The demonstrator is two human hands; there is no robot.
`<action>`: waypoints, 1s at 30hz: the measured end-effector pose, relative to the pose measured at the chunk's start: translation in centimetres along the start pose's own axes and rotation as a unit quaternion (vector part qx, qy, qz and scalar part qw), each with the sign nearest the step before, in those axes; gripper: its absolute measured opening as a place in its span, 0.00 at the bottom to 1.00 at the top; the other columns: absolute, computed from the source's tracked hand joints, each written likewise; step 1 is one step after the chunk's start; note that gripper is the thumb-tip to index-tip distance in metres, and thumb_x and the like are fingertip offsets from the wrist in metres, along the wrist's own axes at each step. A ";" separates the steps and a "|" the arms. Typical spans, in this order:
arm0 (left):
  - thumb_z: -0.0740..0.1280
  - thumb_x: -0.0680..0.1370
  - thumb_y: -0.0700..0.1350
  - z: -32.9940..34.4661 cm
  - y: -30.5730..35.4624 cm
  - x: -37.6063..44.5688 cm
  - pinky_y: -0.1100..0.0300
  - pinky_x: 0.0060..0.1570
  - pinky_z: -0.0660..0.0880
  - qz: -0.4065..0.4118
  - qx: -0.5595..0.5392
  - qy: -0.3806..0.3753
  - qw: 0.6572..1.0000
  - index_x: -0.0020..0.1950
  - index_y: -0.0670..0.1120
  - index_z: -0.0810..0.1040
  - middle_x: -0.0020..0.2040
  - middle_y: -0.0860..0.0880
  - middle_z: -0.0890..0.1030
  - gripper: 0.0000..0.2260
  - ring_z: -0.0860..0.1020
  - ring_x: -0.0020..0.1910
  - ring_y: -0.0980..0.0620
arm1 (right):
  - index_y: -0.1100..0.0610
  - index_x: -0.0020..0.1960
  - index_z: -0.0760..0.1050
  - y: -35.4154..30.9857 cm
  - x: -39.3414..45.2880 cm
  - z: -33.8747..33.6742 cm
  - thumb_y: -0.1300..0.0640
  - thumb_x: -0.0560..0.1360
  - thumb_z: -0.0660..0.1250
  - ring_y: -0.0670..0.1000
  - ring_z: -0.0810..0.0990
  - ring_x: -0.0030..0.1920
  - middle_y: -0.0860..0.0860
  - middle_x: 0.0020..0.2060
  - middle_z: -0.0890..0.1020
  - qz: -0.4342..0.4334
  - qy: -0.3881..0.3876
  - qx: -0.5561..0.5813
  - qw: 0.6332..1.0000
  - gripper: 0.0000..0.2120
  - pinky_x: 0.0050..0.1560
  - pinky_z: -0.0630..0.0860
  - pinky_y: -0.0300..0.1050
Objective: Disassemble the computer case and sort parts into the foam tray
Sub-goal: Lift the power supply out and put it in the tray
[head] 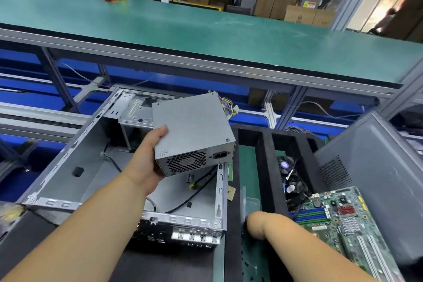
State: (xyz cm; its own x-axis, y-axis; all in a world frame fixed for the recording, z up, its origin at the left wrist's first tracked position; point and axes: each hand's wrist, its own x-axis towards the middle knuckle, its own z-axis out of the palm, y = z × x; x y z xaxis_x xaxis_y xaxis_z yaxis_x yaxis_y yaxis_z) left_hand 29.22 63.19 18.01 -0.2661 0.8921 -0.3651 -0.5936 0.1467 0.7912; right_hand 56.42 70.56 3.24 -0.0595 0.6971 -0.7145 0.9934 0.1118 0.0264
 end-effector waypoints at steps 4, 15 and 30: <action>0.67 0.74 0.57 0.0 0.2 -0.2 0.44 0.56 0.77 0.003 0.005 -0.005 1.000 0.57 0.53 0.81 0.54 0.49 0.85 0.15 0.84 0.49 0.47 | 0.67 0.70 0.70 0.3 -2.8 -2.7 0.67 0.80 0.60 0.62 0.74 0.65 0.62 0.69 0.74 0.019 -0.001 0.055 0.998 0.19 0.64 0.71 0.51; 0.74 0.64 0.55 1.4 0.0 -1.3 0.50 0.44 0.80 -0.018 0.024 -0.039 0.999 0.49 0.49 0.83 0.46 0.48 0.85 0.17 0.84 0.40 0.46 | 0.51 0.69 0.70 -0.3 -12.2 -18.8 0.42 0.79 0.62 0.42 0.75 0.57 0.42 0.59 0.76 -0.261 0.263 0.513 0.774 0.22 0.56 0.71 0.40; 0.74 0.62 0.53 8.6 0.0 -0.8 0.59 0.34 0.79 -0.015 0.082 -0.152 0.985 0.45 0.49 0.85 0.41 0.47 0.84 0.15 0.83 0.36 0.48 | 0.52 0.66 0.76 5.8 -9.7 -21.1 0.26 0.76 0.49 0.59 0.78 0.63 0.55 0.63 0.80 -0.256 0.073 0.672 0.691 0.37 0.70 0.66 0.62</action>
State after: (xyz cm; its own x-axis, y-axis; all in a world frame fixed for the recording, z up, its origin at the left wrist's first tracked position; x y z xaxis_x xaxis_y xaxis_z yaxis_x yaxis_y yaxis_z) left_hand 35.97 66.17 22.55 0.0044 0.9697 -0.2444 -0.4608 0.2188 0.8601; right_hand 60.64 79.38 25.08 -0.3486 0.8851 -0.3085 0.0266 -0.3196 -0.9472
